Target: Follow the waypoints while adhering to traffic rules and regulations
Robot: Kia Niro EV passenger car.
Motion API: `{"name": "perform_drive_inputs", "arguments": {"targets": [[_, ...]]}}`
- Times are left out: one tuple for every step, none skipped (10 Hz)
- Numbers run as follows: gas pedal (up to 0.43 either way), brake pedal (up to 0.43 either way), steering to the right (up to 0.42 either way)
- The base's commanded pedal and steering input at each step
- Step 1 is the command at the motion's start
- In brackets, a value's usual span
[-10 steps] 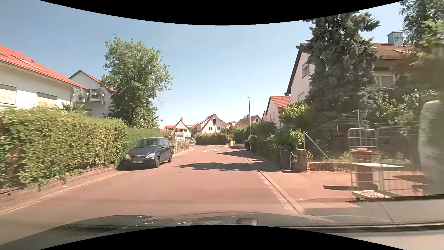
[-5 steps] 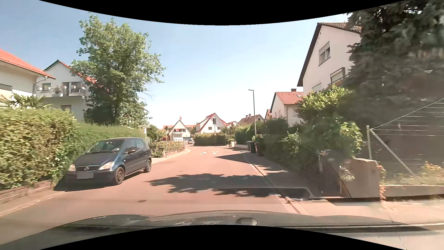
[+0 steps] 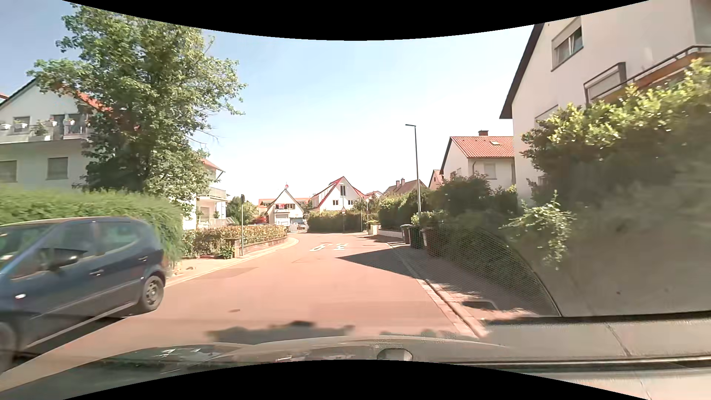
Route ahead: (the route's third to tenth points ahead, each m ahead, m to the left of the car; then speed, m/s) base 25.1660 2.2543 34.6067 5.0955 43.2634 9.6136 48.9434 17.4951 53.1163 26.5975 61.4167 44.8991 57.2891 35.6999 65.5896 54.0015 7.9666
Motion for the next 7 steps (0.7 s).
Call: {"name": "perform_drive_inputs", "arguments": {"targets": [[0.059, 0.0, -0.003], [0.059, 0.0, -0.003], [0.059, 0.0, -0.003], [0.059, 0.0, -0.003], [0.059, 0.0, -0.002], [0.059, 0.0, -0.002], [0.059, 0.0, -0.002]]}}
